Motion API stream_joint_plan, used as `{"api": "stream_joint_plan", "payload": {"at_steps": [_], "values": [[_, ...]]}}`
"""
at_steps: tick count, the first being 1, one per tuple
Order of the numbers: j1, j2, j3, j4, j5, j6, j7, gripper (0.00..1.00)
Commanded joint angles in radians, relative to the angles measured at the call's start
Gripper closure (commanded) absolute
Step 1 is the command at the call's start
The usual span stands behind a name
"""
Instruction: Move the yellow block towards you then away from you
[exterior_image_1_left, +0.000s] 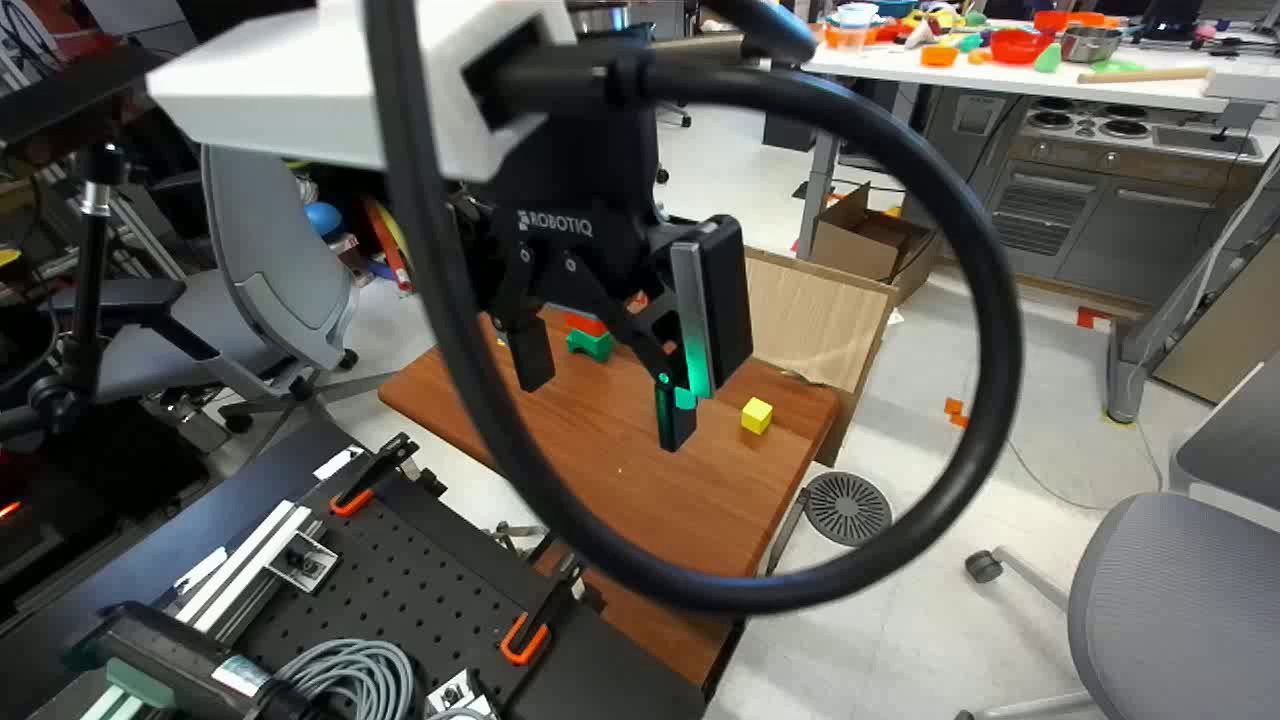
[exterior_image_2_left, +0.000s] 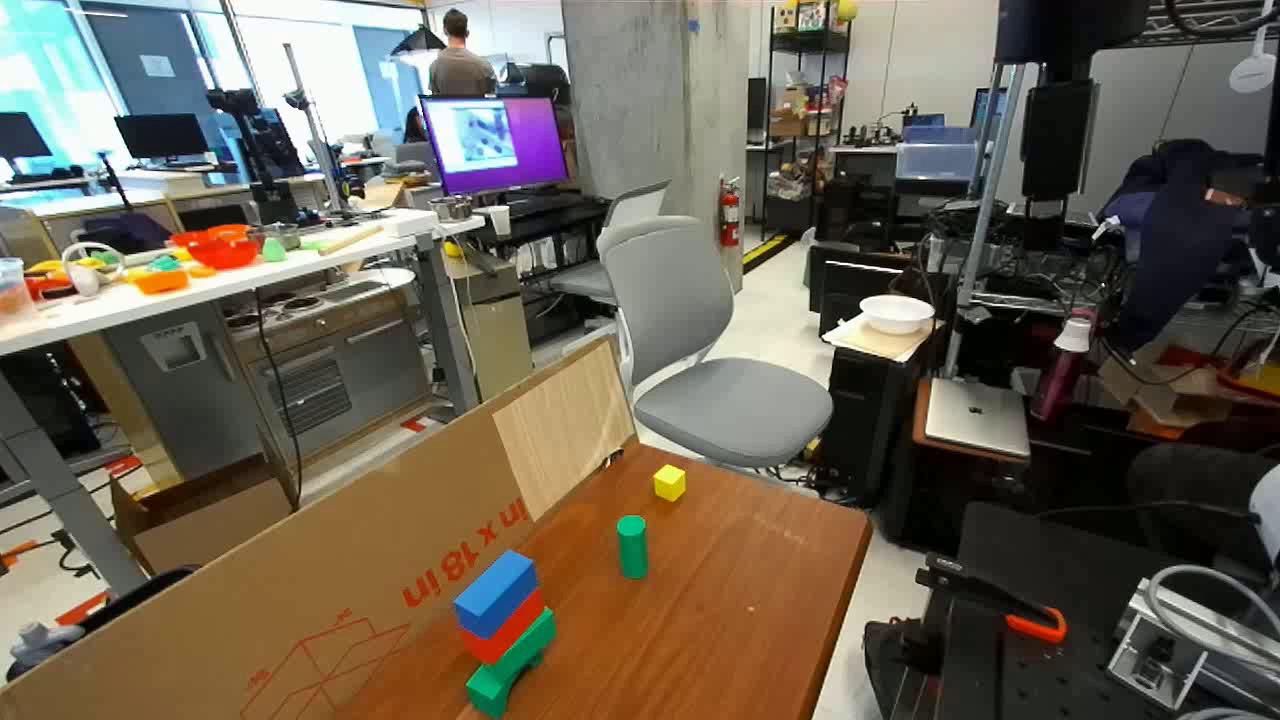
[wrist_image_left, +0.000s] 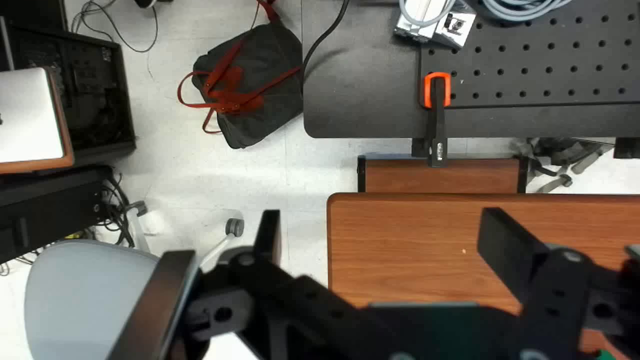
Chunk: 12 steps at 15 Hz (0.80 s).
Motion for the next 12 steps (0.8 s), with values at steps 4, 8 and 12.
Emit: {"api": "stream_joint_plan", "payload": {"at_steps": [4, 8, 12], "values": [[0.004, 0.0, -0.003, 0.001, -0.001, -0.002, 0.001, 0.0], [0.004, 0.0, -0.003, 0.001, -0.001, -0.002, 0.001, 0.0], [0.005, 0.022, -0.004, 0.016, 0.009, -0.016, 0.005, 0.0]]}}
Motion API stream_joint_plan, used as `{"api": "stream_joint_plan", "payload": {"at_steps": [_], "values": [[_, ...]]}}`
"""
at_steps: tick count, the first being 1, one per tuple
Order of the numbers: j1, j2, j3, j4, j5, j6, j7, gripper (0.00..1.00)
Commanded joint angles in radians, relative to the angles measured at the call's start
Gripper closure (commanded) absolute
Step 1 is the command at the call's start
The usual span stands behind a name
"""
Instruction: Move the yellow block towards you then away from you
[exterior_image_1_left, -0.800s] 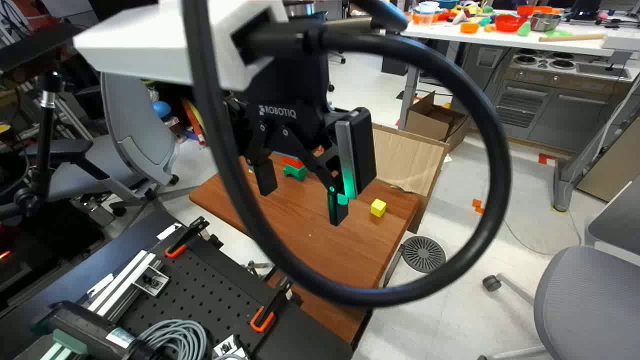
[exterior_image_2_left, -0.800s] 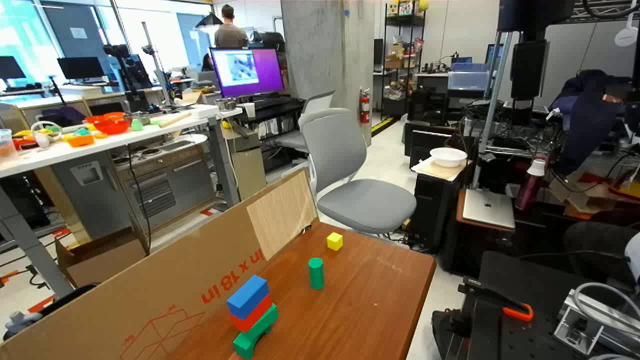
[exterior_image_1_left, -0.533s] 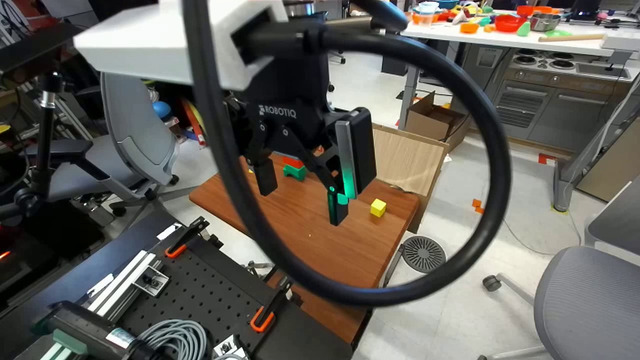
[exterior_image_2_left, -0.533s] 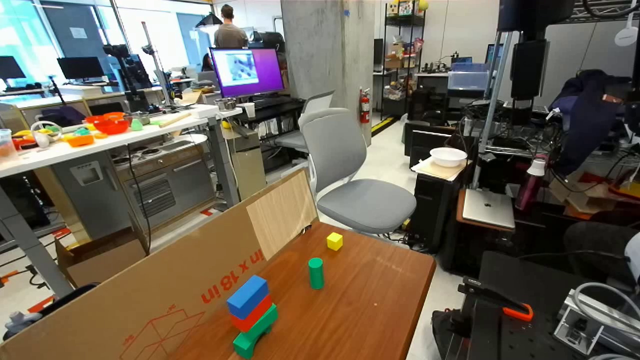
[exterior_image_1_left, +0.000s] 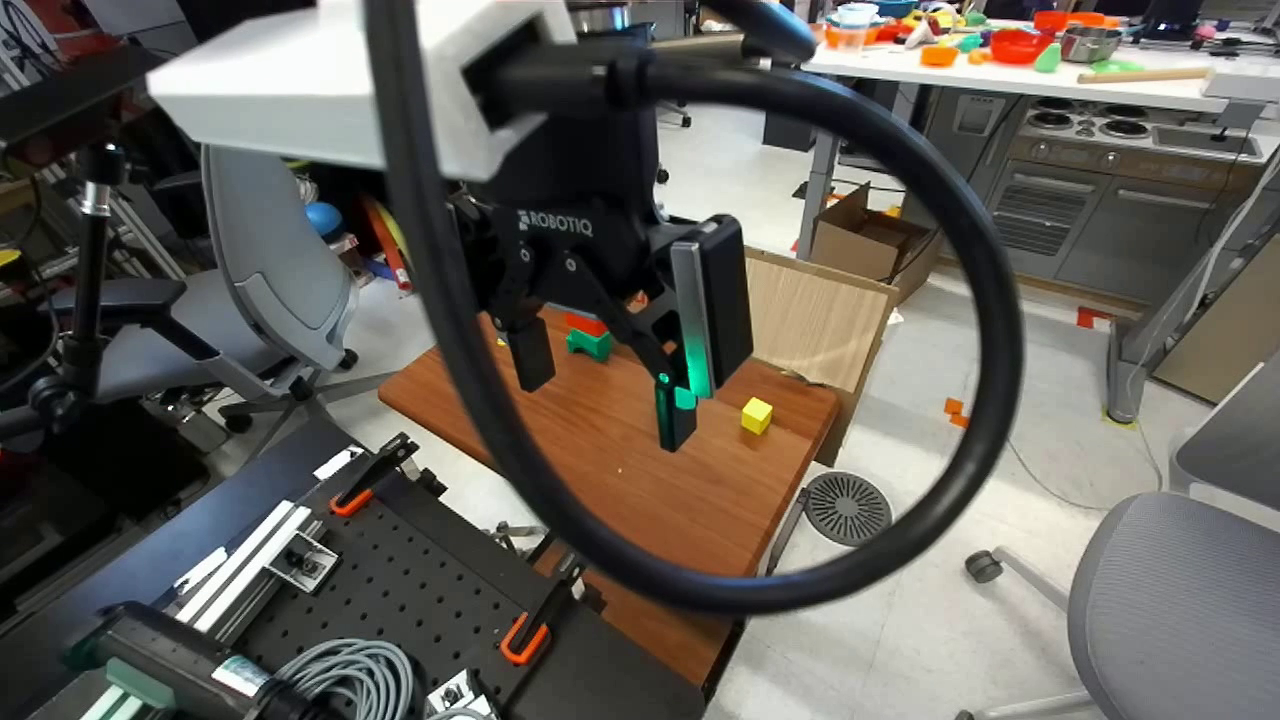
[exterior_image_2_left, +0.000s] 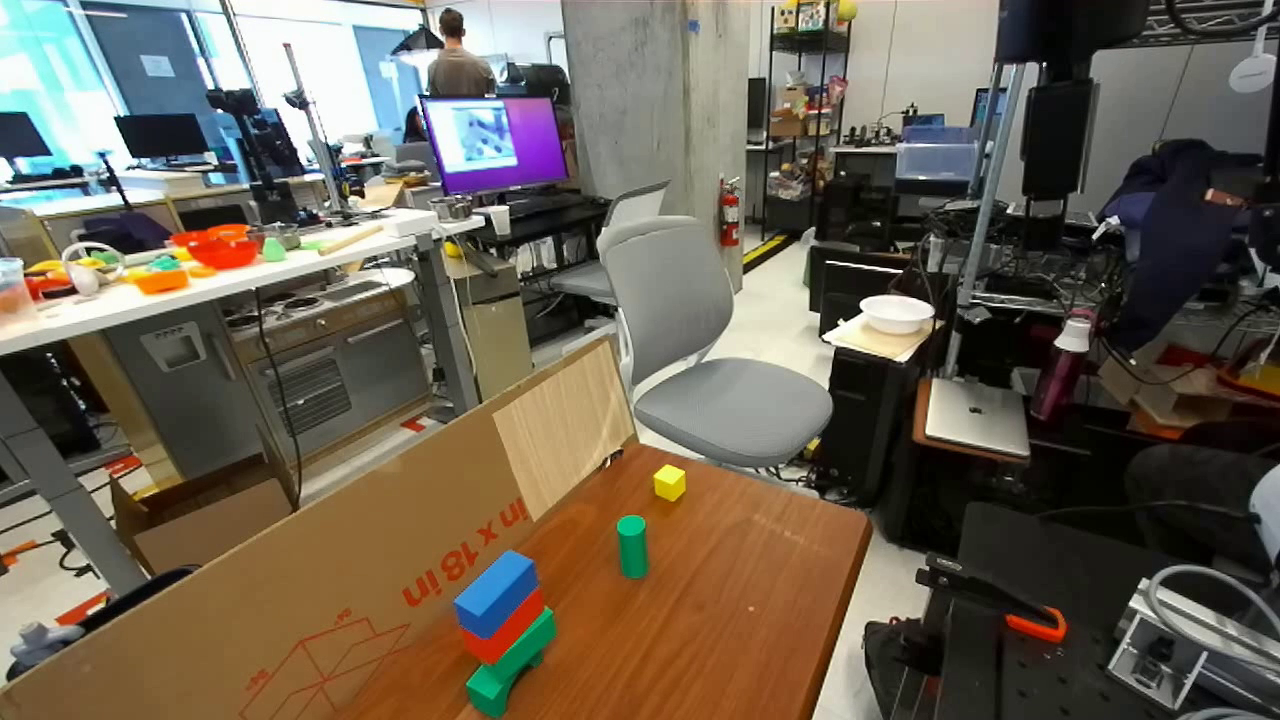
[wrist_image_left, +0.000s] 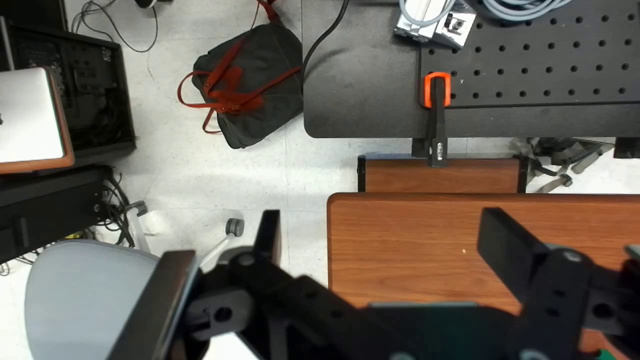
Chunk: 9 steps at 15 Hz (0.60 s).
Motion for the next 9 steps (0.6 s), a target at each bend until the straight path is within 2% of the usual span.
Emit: {"api": "stream_joint_plan", "payload": {"at_steps": [1, 6, 9], "values": [[0.005, 0.035, -0.005, 0.026, 0.016, -0.021, 0.008, 0.0], [0.012, 0.064, -0.002, 0.077, 0.052, -0.031, 0.037, 0.0], [0.033, 0.137, 0.002, 0.15, 0.106, -0.011, 0.041, 0.0]]}}
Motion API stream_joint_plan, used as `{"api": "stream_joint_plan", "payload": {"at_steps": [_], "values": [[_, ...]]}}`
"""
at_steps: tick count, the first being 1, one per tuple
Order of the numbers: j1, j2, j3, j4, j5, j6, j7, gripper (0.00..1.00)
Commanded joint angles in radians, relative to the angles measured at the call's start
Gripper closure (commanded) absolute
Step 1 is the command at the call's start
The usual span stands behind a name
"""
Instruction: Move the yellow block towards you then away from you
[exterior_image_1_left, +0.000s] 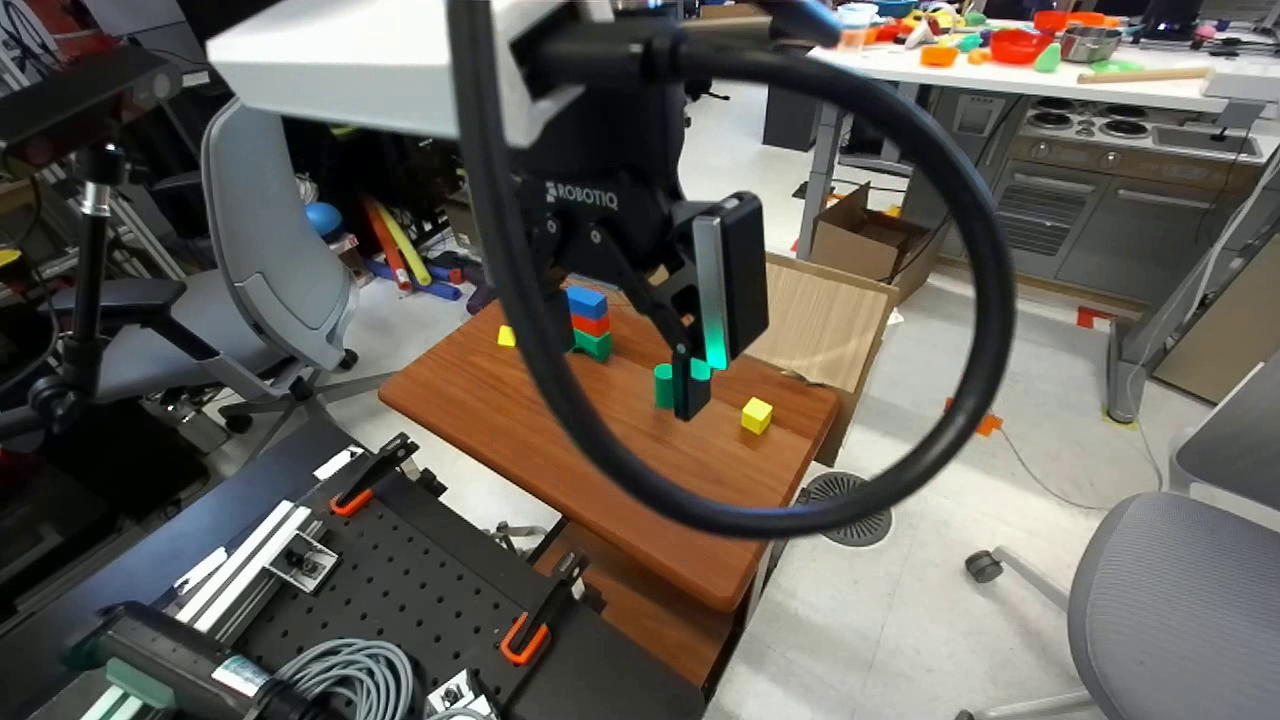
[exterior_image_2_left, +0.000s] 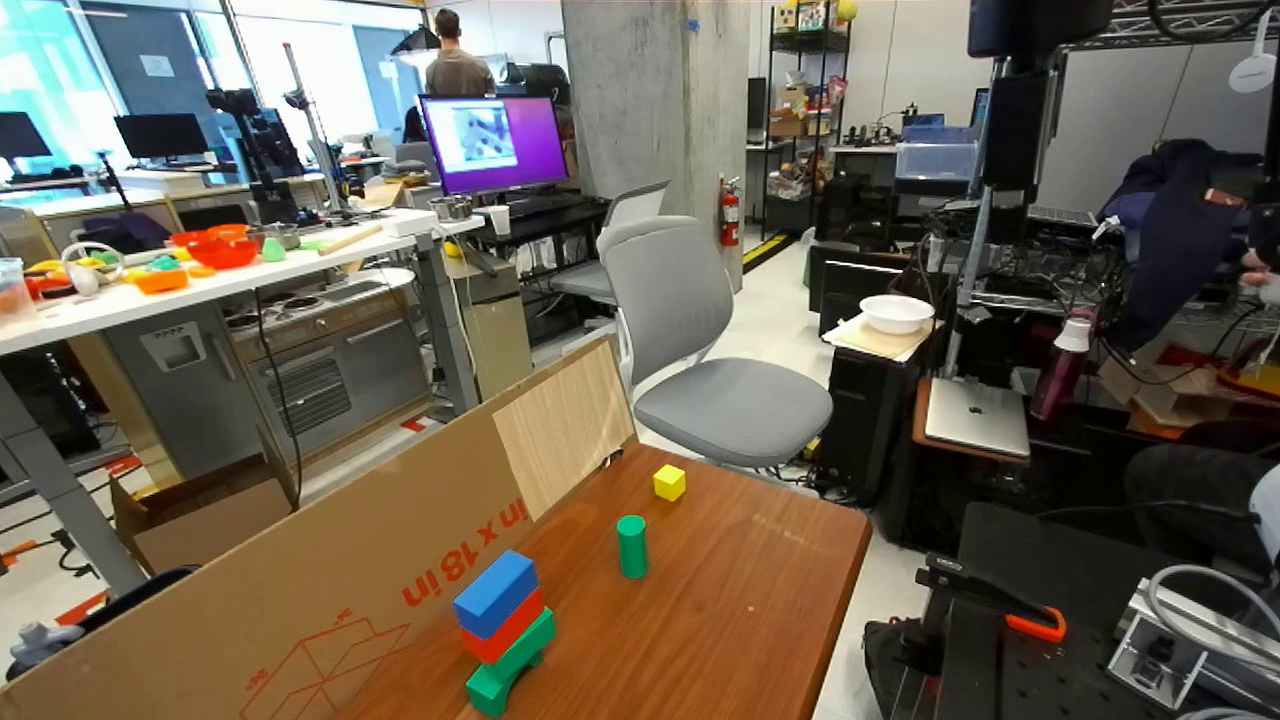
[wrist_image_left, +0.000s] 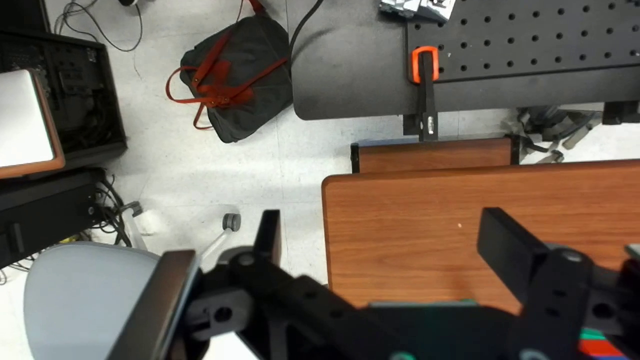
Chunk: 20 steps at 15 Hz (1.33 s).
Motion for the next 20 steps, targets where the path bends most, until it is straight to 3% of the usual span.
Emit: {"api": "stream_joint_plan", "payload": {"at_steps": [1, 9, 13, 20], "values": [[0.031, 0.127, 0.001, 0.126, 0.079, -0.004, 0.013, 0.0], [0.029, 0.489, 0.009, 0.432, 0.229, 0.068, 0.039, 0.0], [0.011, 0.687, 0.035, 0.611, 0.311, 0.017, 0.025, 0.0], [-0.001, 0.968, 0.074, 0.846, 0.31, -0.015, 0.085, 0.0]]}}
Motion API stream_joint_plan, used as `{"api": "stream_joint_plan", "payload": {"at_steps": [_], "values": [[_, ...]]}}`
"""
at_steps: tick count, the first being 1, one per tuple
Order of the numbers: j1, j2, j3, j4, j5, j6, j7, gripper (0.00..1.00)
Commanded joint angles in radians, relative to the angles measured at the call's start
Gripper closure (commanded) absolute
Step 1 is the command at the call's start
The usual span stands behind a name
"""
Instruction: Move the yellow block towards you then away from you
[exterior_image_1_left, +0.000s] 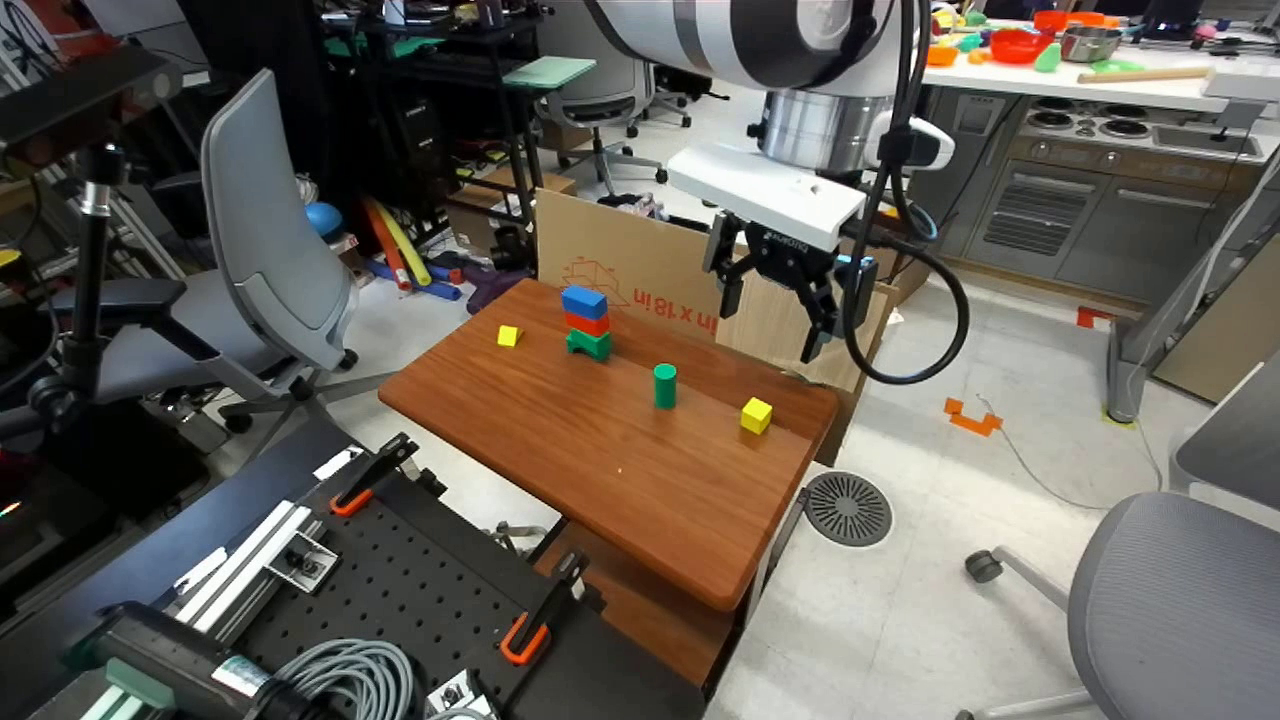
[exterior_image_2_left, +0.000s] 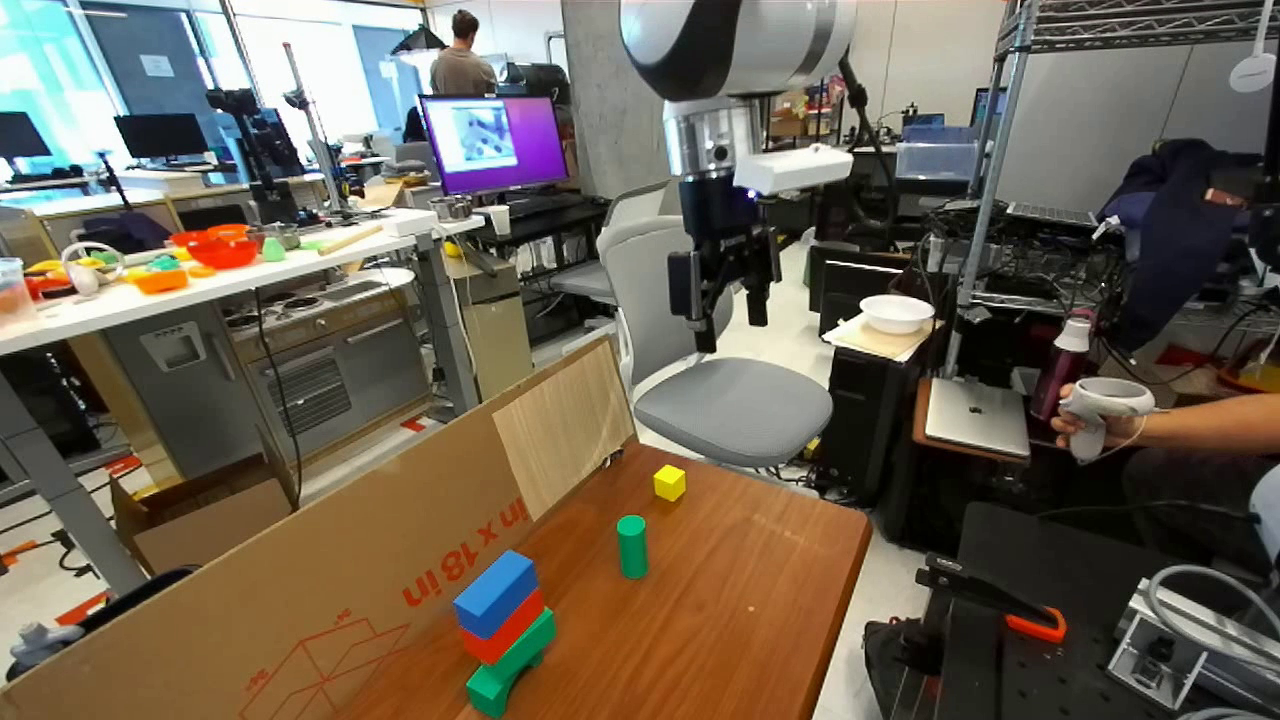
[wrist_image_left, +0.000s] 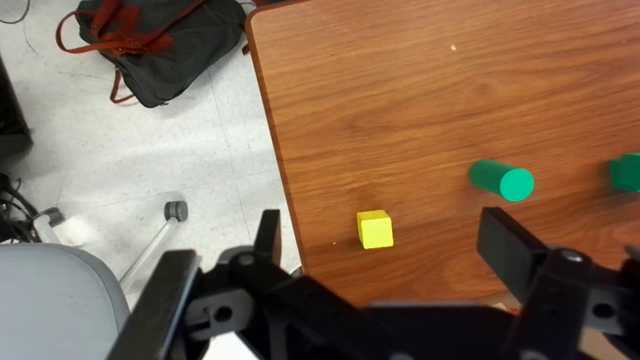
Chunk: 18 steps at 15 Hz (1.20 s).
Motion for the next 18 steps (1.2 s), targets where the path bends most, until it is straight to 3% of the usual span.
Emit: {"api": "stream_joint_plan", "payload": {"at_steps": [1, 7, 18], "values": [[-0.024, 0.16, 0.029, 0.177, 0.003, -0.065, 0.037, 0.0], [-0.022, 0.361, 0.037, 0.374, -0.007, -0.117, 0.08, 0.0], [-0.01, 0.588, 0.046, 0.626, -0.027, -0.24, 0.114, 0.0]]}}
